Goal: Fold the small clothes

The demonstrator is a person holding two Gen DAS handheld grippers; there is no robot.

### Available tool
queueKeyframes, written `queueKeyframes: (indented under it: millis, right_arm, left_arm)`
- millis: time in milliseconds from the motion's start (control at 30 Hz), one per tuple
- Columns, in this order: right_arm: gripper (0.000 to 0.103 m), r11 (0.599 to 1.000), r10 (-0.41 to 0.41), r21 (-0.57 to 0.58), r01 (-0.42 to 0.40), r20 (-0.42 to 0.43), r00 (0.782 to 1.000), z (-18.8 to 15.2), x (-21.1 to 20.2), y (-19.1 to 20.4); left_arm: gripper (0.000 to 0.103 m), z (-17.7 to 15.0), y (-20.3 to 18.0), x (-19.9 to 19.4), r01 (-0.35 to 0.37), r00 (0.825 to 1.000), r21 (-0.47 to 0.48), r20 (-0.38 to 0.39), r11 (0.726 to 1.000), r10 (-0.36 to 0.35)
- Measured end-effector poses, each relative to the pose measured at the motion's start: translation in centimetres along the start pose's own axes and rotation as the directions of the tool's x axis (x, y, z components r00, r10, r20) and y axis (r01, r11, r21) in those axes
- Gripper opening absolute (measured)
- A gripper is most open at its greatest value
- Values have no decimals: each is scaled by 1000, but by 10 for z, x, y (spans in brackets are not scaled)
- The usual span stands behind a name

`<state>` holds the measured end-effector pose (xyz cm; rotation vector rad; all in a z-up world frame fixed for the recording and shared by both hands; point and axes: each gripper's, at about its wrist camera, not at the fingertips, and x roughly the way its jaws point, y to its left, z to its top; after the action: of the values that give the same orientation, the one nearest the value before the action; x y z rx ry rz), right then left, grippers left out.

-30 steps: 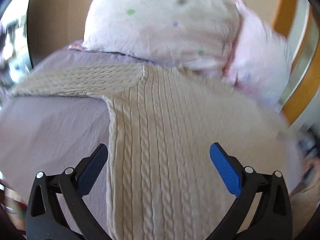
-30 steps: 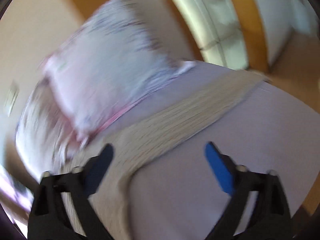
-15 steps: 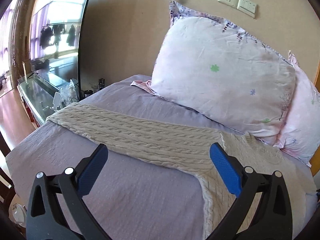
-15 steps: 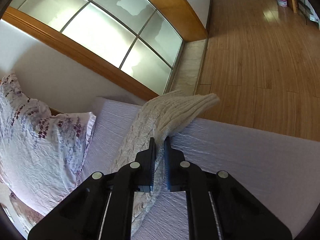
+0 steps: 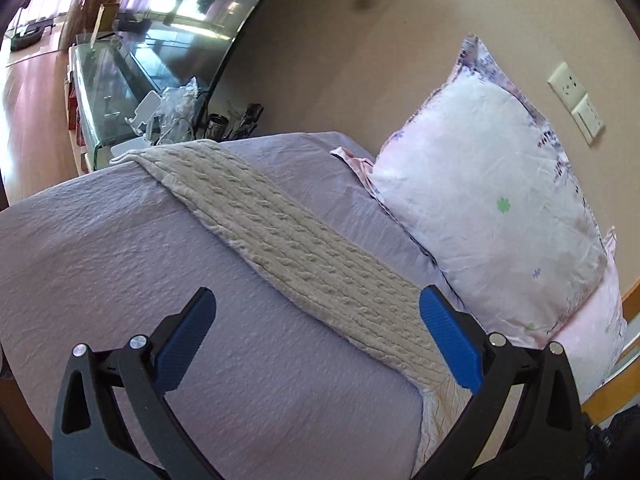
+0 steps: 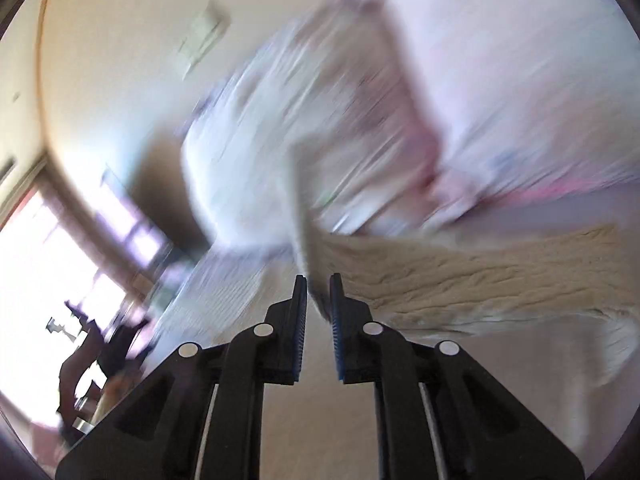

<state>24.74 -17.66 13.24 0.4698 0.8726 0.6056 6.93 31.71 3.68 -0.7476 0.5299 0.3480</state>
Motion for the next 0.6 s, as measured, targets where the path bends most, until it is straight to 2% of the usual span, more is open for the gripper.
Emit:
queueKeyframes:
  millis: [33,67,133,267,333,367,400,533,600]
  right_arm:
    - [28,1000,-7,-9,7,21,1000,-1,-2,3]
    - [52,1000,-17,-15,17,41,999,0,-6,4]
    - [77,997,-74,-16,77,130,989,10,-27,-8]
    - [77,988,-157,17,156,199,967,11,-79,-35]
    - [77,980,-198,41,193,218,956,-6,-97,-45]
    - [77,976,-217,58,209,227,949,-13,-104,-52]
    - [78,974,-225,68,215,232,946,-22,-106,-56]
    - [80,969,-246,96,228,253,936,-29,-116,-68]
    - [80,970,-239,103,219,258,936,-33,-120,-70]
  left_arm:
    - [101,5,6,0,2,1000,-20,5,1000,-2]
    - [100,9,12,1,1,1000,-36,6,999,-1]
    - [96,20,23,5,-6,1000,-76,7,997,7]
    - [86,42,52,21,-23,1000,-197,-21,980,19]
    - [81,50,71,32,-22,999,-288,-47,958,9]
    - [77,53,81,33,-5,1000,-330,-30,944,-5]
    - [71,56,88,34,-9,1000,-358,-20,933,2]
    - [64,72,108,41,-4,1000,-431,-13,903,-2]
    - [53,80,117,45,-18,1000,-464,-15,886,13]
